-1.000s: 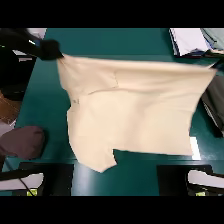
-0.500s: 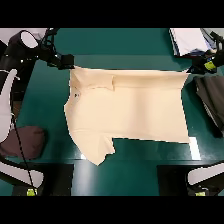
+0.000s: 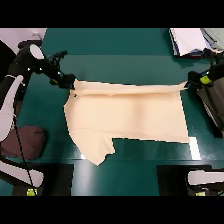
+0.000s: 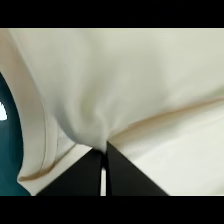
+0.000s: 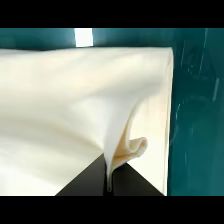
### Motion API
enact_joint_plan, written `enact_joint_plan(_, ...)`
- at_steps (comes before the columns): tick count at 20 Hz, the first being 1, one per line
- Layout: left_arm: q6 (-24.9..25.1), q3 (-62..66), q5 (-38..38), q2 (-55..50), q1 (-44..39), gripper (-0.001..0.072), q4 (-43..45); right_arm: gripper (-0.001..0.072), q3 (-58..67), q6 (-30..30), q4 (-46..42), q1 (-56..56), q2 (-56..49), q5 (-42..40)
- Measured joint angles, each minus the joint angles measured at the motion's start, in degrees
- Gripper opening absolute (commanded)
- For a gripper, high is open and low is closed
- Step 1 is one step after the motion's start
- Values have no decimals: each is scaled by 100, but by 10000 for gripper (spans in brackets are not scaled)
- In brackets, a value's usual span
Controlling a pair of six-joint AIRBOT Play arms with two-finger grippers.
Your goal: Fold the shirts.
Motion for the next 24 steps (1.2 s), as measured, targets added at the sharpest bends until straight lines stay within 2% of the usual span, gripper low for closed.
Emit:
enact_joint_plan(1, -7, -199, 37, 0, 2, 28, 0, 21, -238, 0, 17, 4, 74, -105)
enact_joint_plan(2, -20, -361, 76, 0, 2, 247, 0, 160, -448, 0, 74, 4, 160, -221)
enact_joint_plan(3, -33, -492, 111, 0, 2, 479, -2, 383, -595, -2, 127, 4, 210, -295)
enact_joint_plan(7, -74, -767, 151, 192, 7, 499, -90, 401, -892, -9, 369, 4, 431, -411)
enact_joint_plan(11, -136, -1390, 212, 1217, 7, 499, 140, 401, -1082, -133, 450, 4, 1008, -107)
enact_joint_plan(19, -612, -4972, 647, 4041, 7, 499, -39, 400, -2024, -208, 592, 4, 2334, -293)
enact_joint_plan(24, -662, -6391, 1241, 4629, 7, 499, -922, 400, -2177, -214, 693, 4, 2474, -374)
